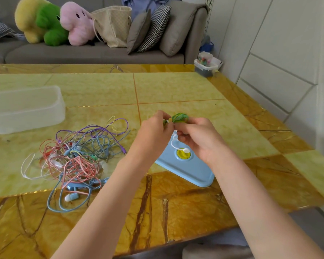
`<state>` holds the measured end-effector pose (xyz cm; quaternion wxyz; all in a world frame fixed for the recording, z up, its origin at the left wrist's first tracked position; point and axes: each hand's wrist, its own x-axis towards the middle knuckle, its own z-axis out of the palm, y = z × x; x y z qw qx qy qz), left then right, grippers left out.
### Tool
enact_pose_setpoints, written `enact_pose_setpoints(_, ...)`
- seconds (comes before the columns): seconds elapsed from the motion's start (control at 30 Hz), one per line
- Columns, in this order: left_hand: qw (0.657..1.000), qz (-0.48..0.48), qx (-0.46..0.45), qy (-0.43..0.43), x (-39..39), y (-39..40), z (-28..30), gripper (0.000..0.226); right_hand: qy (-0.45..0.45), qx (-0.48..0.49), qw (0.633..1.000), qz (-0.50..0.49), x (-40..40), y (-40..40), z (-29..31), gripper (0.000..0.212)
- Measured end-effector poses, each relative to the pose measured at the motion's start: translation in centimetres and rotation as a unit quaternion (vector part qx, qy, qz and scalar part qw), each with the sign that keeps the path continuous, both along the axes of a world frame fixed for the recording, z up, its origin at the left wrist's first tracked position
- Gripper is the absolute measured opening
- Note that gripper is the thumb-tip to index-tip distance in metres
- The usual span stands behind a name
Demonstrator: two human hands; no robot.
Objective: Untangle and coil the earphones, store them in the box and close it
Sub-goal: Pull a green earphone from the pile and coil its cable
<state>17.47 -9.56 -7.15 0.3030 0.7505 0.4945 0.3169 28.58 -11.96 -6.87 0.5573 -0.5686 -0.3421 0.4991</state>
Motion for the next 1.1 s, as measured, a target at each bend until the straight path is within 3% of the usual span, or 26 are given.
enact_pose_setpoints(0.27, 0.968, 0.078, -0.113, -0.210, -0.4, 0.8, 0.1, 0.021, 0.016, 0.045, 0.998, -0.039, -1.5, 0.0, 0.3, 0.006)
enact_pose_setpoints(0.33, 0.960, 0.098, -0.120, -0.232, -0.4, 0.8, -0.1, 0.017, -0.024, 0.053, 0.997, -0.056, -2.0, 0.1, 0.1, 0.008)
enact_pose_setpoints(0.4, 0.967, 0.105, -0.101, -0.211, -0.5, 0.9, -0.2, 0.020, -0.134, 0.075, 0.985, -0.081, -2.4, 0.3, -0.1, 0.011)
enact_pose_setpoints(0.5, 0.978, 0.107, -0.072, -0.162, -0.7, 1.0, -0.2, 0.028, -0.314, 0.140, 0.934, -0.097, -3.0, 0.3, -0.1, 0.010)
enact_pose_setpoints(0.67, 0.973, 0.112, -0.098, -0.175, -1.2, 1.2, -0.1, 0.036, -0.482, 0.274, 0.827, -0.093, -3.3, 0.6, -0.7, 0.013)
enact_pose_setpoints(0.77, 0.931, 0.094, -0.195, -0.294, -1.5, 1.1, 0.4, 0.017, -0.529, 0.323, 0.780, -0.082, -2.7, 0.8, -1.0, 0.011)
enact_pose_setpoints(0.9, 0.853, 0.061, -0.293, -0.428, -1.8, 0.8, 0.7, 0.023, -0.538, 0.352, 0.763, -0.071, -2.3, 0.6, -0.9, 0.012)
enact_pose_setpoints(1.03, 0.892, 0.055, -0.271, -0.358, -2.2, 0.7, 0.6, 0.026, -0.602, 0.416, 0.681, -0.025, -1.9, 0.9, -0.9, 0.009)
enact_pose_setpoints(1.1, 0.912, 0.030, -0.275, -0.303, -2.9, 0.9, 0.7, 0.022, -0.598, 0.425, 0.679, 0.003, -1.5, 0.9, -0.9, 0.008)
